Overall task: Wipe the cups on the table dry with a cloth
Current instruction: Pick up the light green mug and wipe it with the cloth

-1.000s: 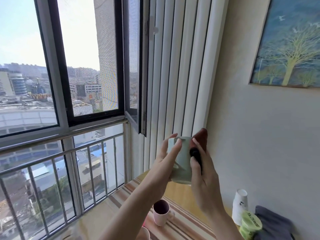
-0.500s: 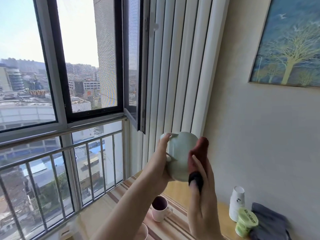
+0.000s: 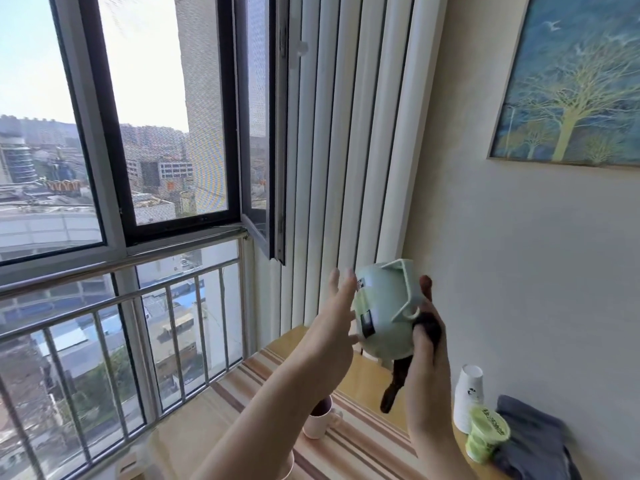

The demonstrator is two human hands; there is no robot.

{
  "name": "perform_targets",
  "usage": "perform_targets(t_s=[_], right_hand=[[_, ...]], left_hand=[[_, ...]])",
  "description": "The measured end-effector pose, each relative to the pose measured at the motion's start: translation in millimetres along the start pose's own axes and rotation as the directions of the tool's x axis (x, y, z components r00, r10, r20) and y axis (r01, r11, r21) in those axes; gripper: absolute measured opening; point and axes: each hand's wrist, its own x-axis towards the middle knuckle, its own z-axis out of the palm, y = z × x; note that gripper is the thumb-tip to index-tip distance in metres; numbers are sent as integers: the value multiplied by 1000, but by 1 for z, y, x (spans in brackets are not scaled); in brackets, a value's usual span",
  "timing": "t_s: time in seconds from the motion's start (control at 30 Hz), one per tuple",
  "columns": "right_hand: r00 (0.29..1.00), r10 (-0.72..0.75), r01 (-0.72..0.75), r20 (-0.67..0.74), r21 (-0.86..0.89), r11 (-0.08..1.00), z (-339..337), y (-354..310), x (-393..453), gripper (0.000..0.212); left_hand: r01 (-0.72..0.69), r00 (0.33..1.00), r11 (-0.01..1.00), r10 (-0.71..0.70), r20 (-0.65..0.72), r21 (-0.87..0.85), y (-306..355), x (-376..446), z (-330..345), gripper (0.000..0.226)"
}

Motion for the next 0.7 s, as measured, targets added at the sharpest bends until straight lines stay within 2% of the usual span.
perform_targets(t_s=[0.03,0.07,0.17,0.3,0.4,0.57,0.7], right_hand=[[997,70,-68,-25,78,995,0,-3,2,40],[994,105,-106,12,105,989,-2,-2,4,44],[987,136,-146,82,133,980,-6,-3,5,43],[982,171,-181,82,139,974,-11,-1,6,44],[986,122,-132,112,91,987,-10,-6,8,48],[987,77,-79,143,8,997,-8,-16,19,50],[986,39,-24,162,-93,995,-11,-19,9,43]], left_hand=[[26,999,995,-23,-33,96,0,-4,1,101],[7,1000,983,-5,-11,183,-4,2,-4,96],[-60,998,958,60,9,280,-5,-6,-6,60],[-4,1000,993,4,3,122,-12,-6,-5,86],[-17,999,999,16,38,31,-14,-8,-5,88],[-61,998,996,60,19,63,-16,-10,0,87],[-95,991,991,103,-85,97,-17,-1,-5,105]])
